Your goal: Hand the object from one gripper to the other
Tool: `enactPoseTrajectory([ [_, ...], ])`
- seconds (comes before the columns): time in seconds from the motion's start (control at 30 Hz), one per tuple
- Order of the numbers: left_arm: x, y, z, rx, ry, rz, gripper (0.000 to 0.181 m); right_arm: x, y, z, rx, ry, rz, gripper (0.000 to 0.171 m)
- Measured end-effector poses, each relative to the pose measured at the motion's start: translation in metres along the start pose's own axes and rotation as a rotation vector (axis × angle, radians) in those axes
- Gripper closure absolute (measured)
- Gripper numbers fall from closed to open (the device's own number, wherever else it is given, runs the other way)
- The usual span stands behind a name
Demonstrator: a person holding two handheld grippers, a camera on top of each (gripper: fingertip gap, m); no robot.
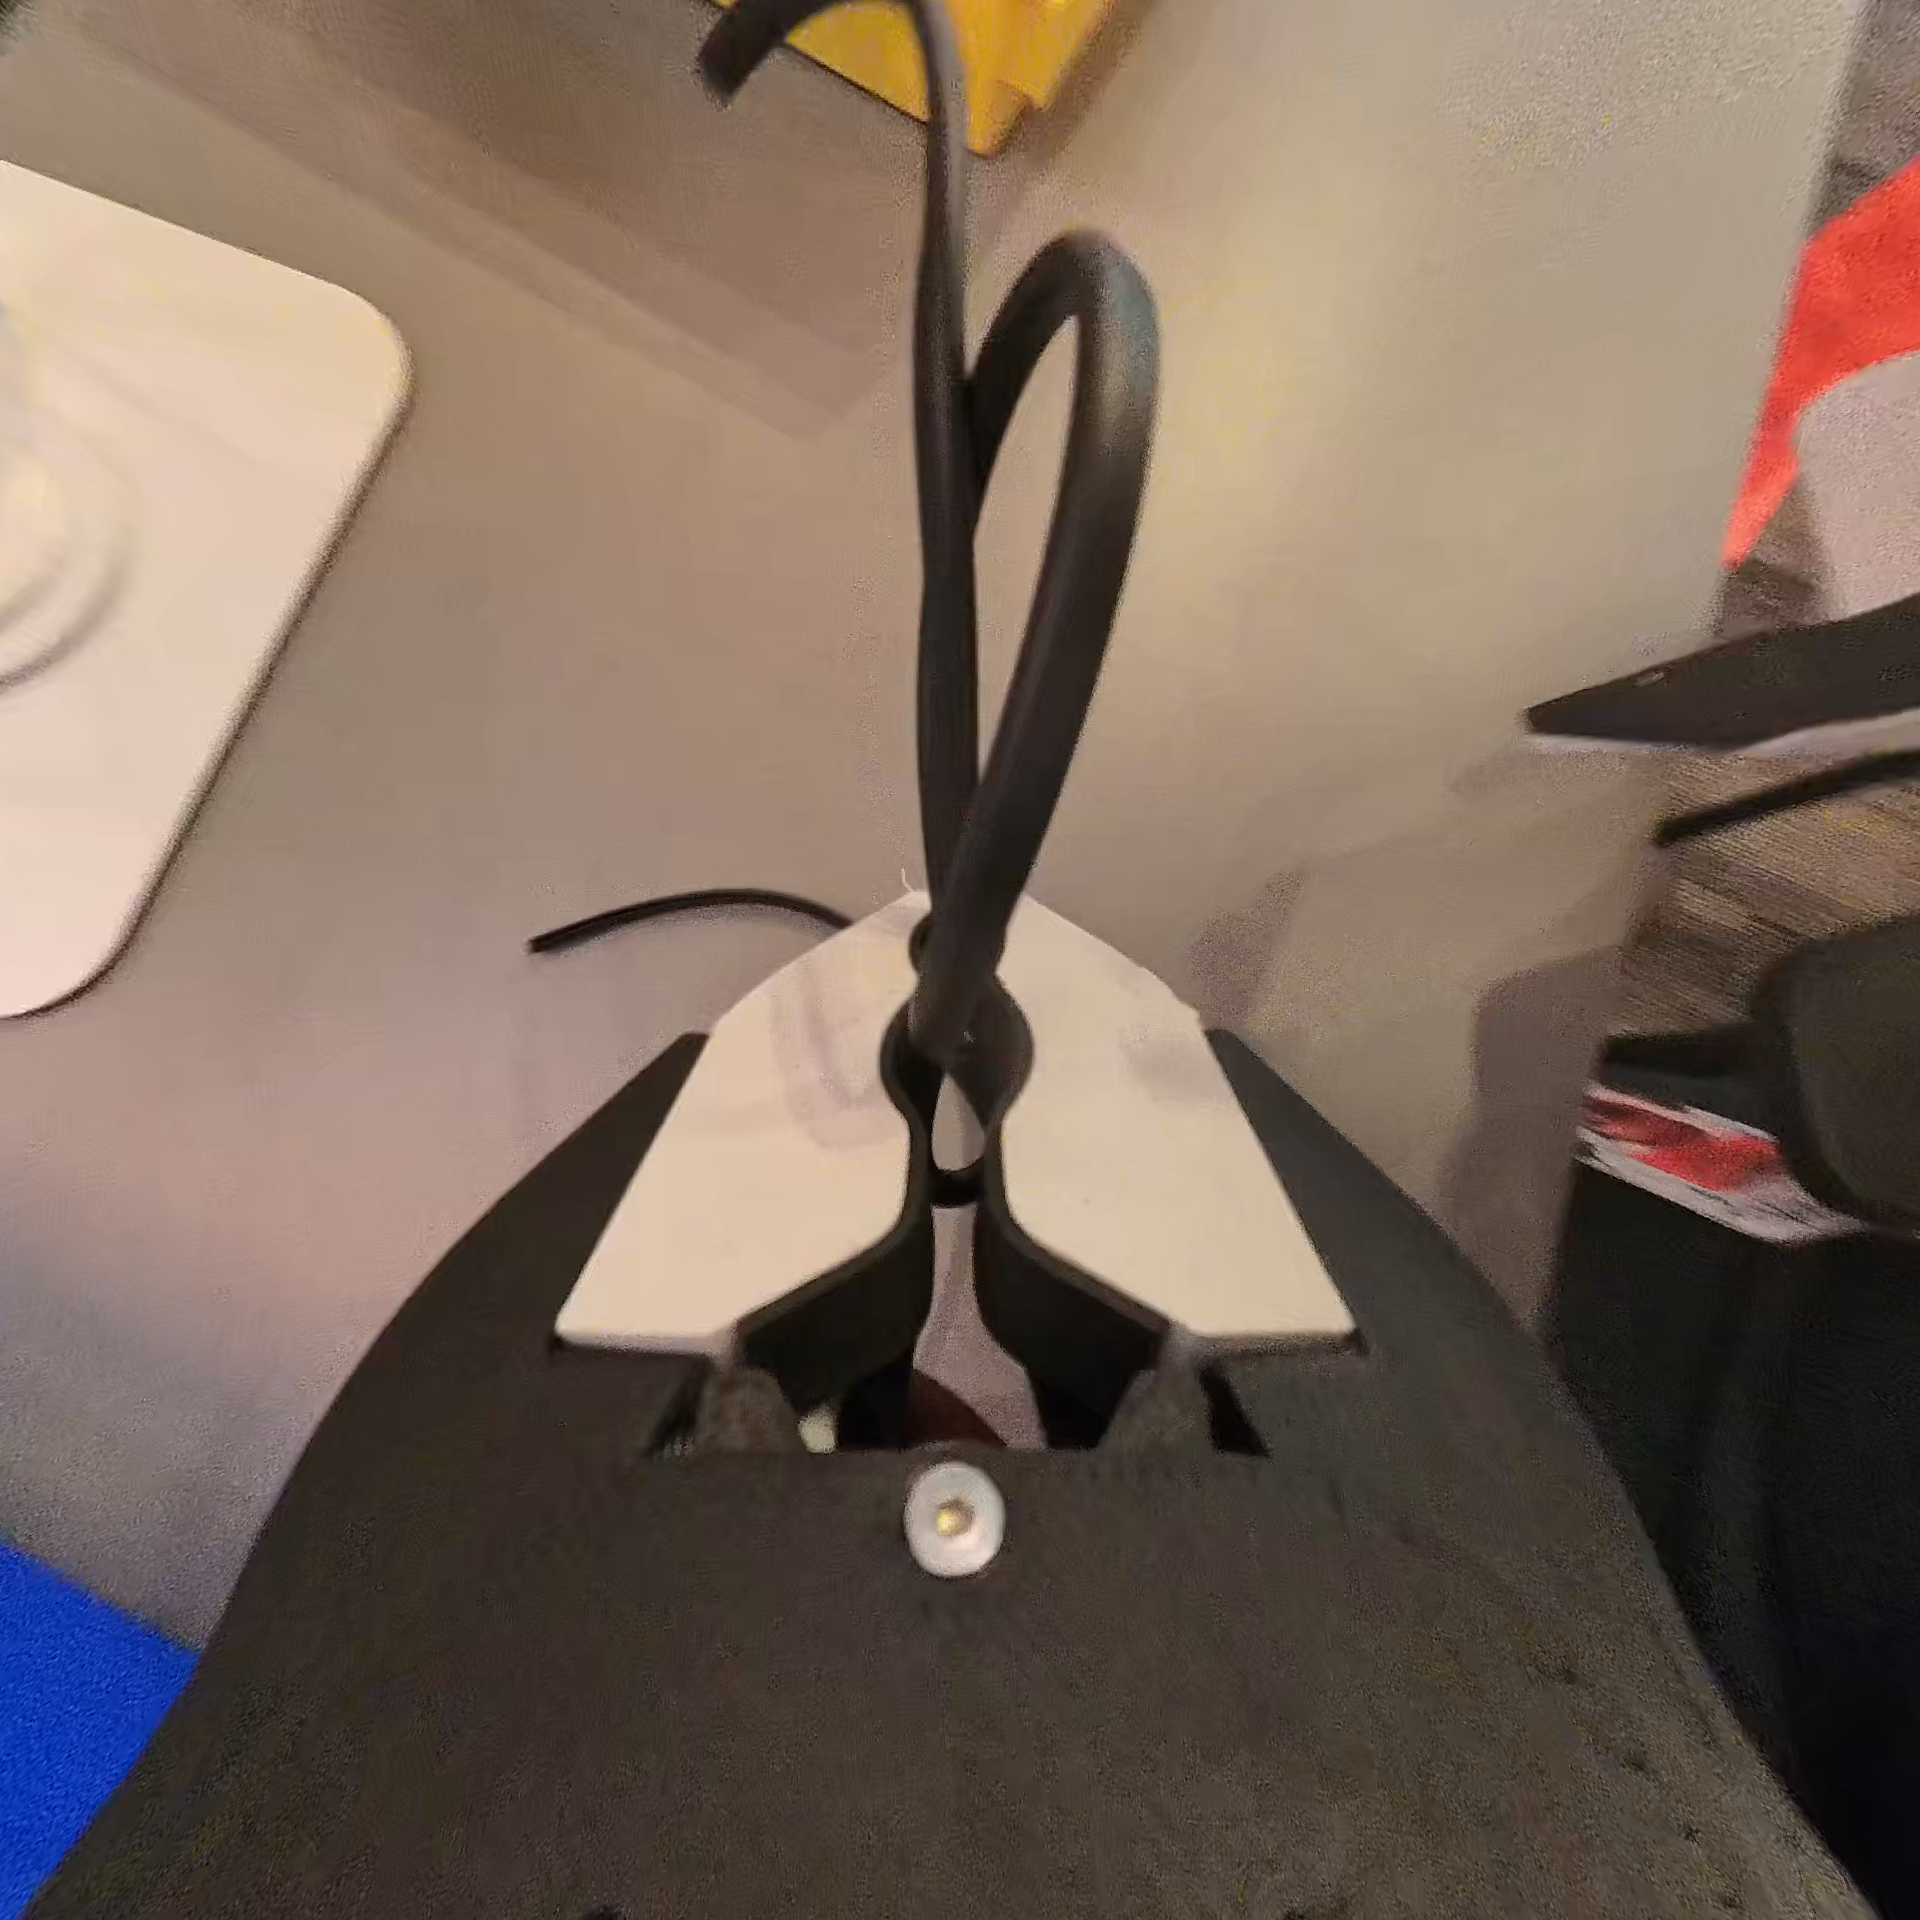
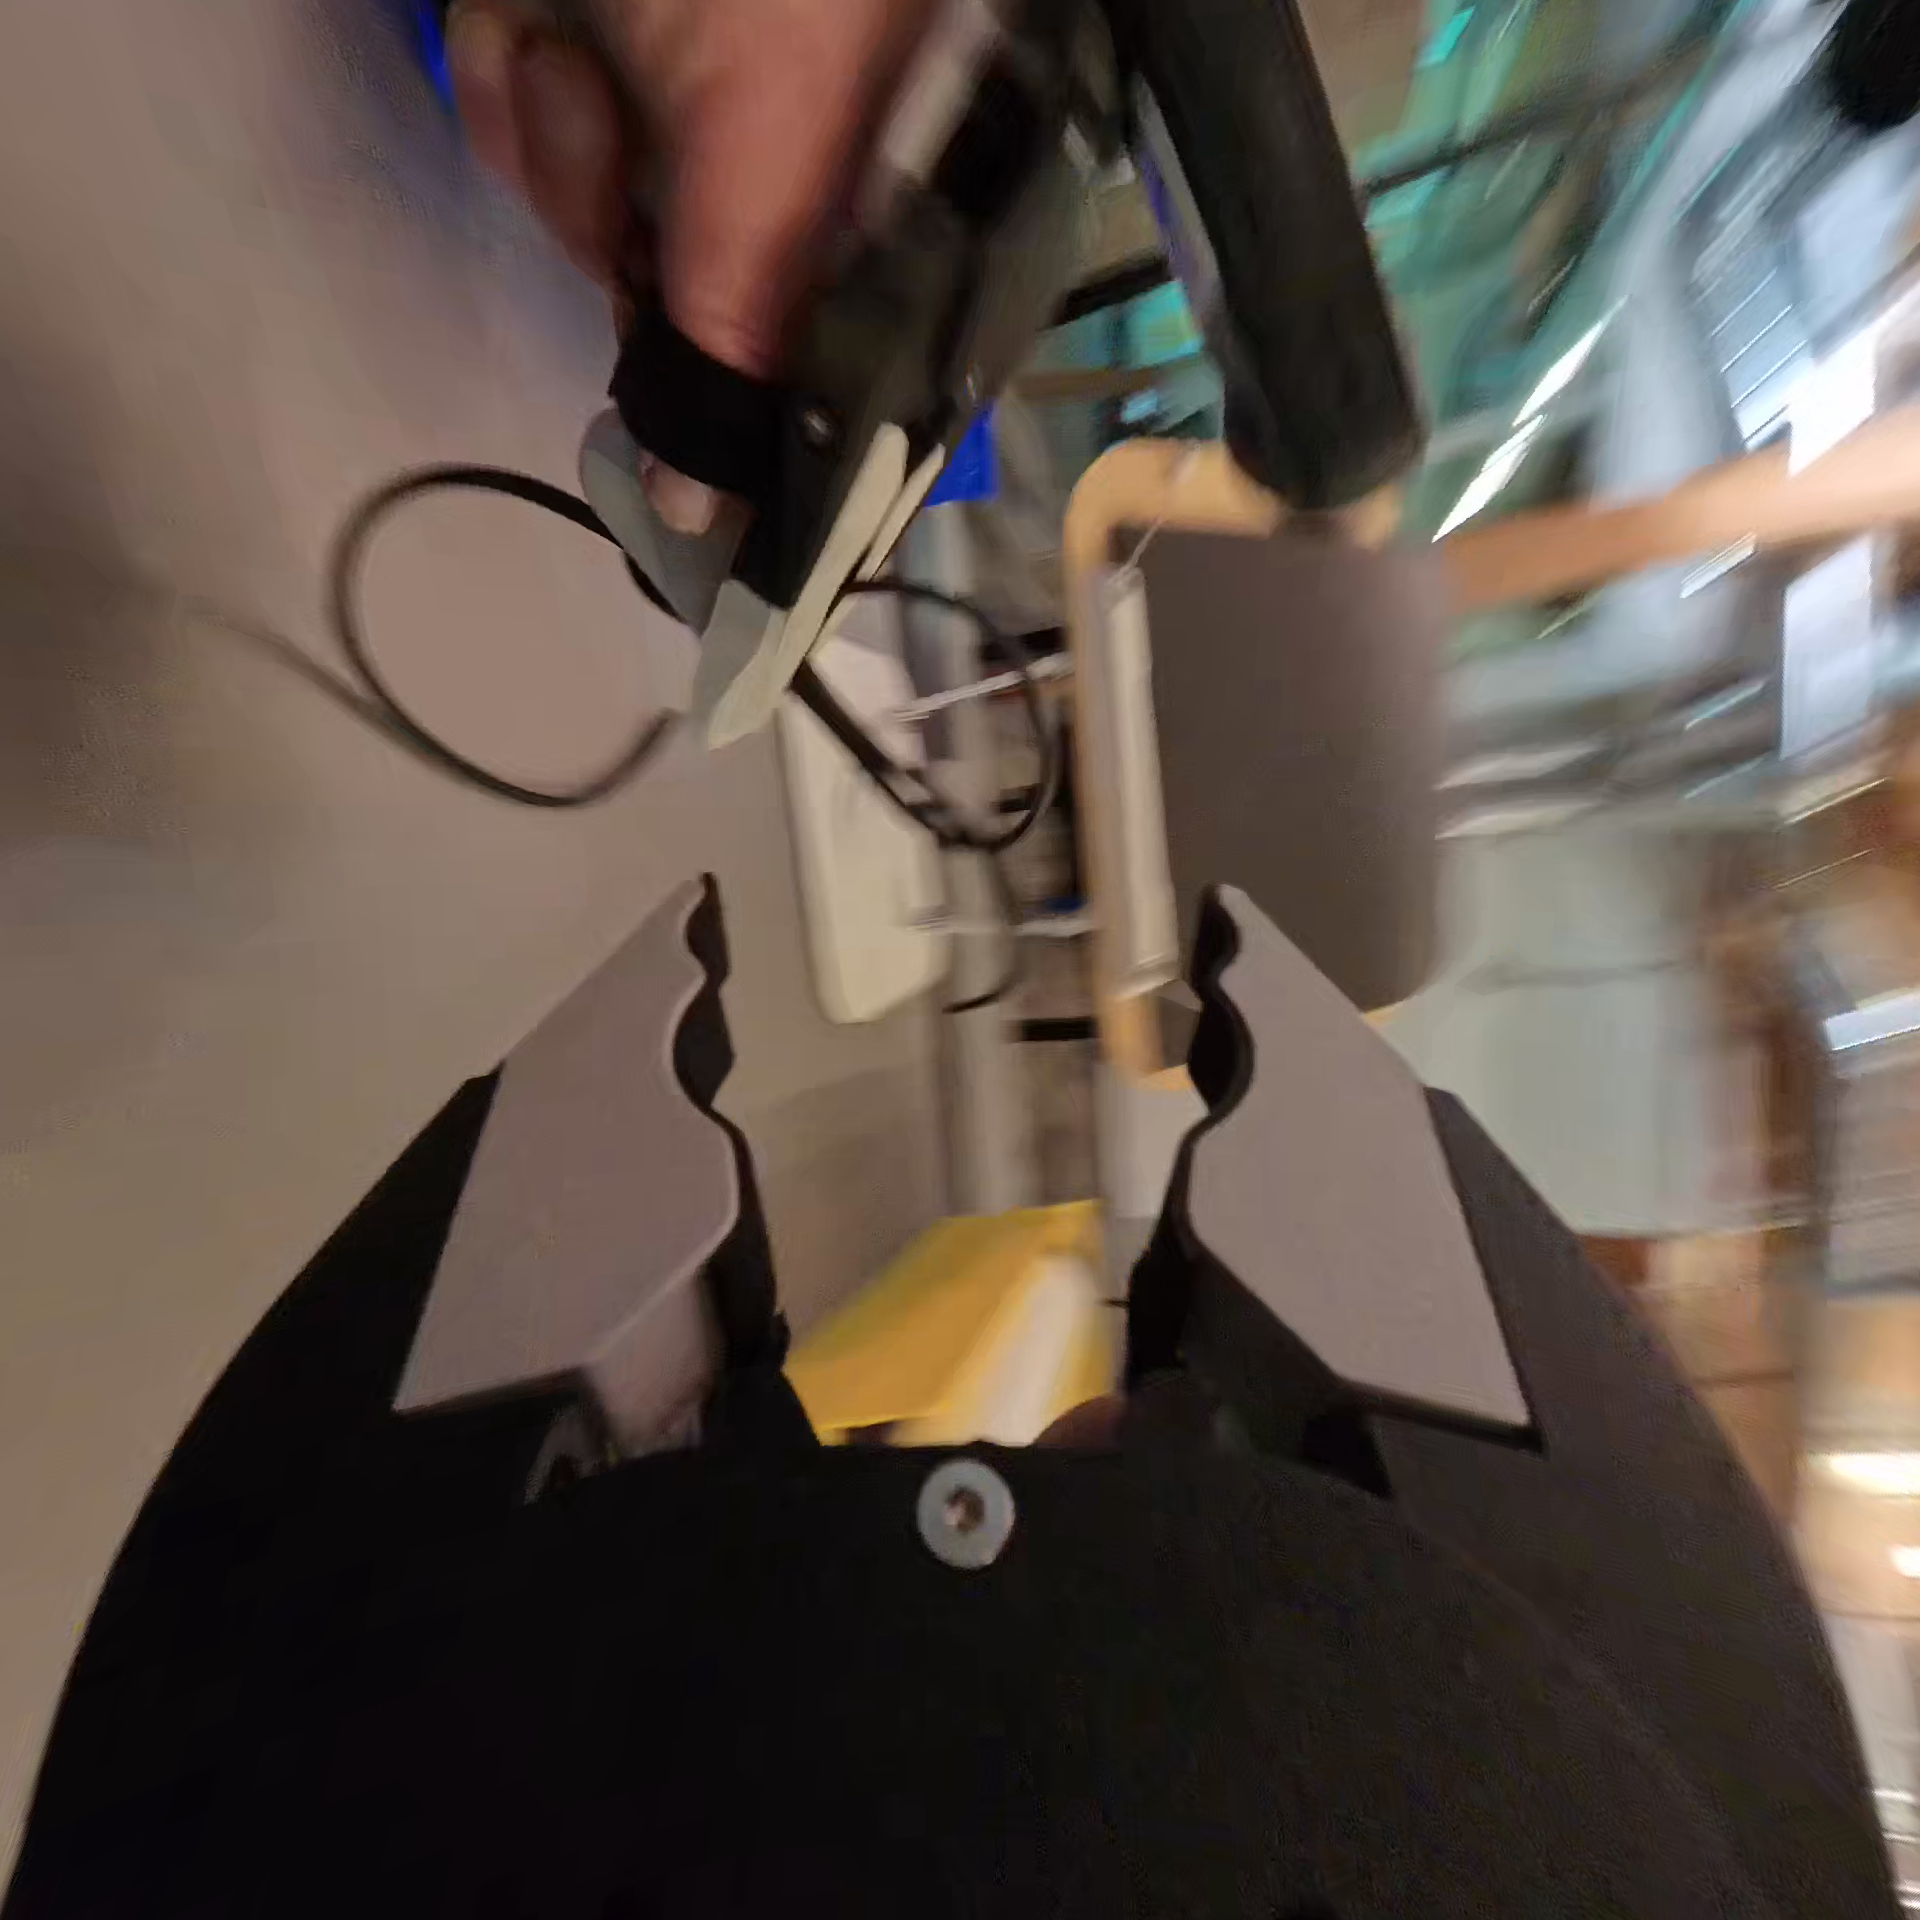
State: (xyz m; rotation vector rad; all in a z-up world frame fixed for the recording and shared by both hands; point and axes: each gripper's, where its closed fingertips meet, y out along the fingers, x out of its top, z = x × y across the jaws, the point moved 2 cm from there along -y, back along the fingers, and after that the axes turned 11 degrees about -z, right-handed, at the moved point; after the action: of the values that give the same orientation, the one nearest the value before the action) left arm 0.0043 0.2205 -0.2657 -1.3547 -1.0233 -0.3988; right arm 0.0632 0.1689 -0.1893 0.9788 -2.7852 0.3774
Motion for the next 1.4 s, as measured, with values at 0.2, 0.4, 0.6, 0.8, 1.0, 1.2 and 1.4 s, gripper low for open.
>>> enactPoseTrajectory([
  [0.2, 0.002, -0.004, -0.024, -0.221, -0.019, 0.169, 0.181, 0.003, 0.044, 0.025, 0.093, -0.361, 0.006, 0.060],
  [0.4, 0.012, -0.010, -0.047, -0.390, -0.075, 0.184, 0.181, -0.019, 0.058, 0.021, 0.043, -0.398, -0.008, 0.117],
  [0.6, 0.003, -0.005, -0.052, -0.412, -0.037, 0.224, 0.181, -0.020, 0.053, 0.030, 0.138, -0.358, -0.038, 0.171],
  [0.8, 0.005, -0.003, -0.044, -0.311, 0.106, 0.249, 0.181, -0.025, 0.049, 0.033, 0.240, -0.134, -0.057, 0.171],
  [1.0, 0.039, -0.023, -0.035, -0.212, 0.192, 0.005, 0.146, -0.039, 0.048, 0.030, 0.292, 0.304, -0.044, 0.171],
  [1.2, 0.054, -0.064, -0.028, -0.070, 0.242, -0.228, 0.128, -0.049, 0.047, 0.030, 0.330, 0.763, -0.097, 0.171],
  [1.4, 0.017, -0.059, -0.033, -0.060, 0.223, -0.254, 0.123, -0.046, 0.045, 0.018, 0.331, 1.044, -0.179, 0.171],
])
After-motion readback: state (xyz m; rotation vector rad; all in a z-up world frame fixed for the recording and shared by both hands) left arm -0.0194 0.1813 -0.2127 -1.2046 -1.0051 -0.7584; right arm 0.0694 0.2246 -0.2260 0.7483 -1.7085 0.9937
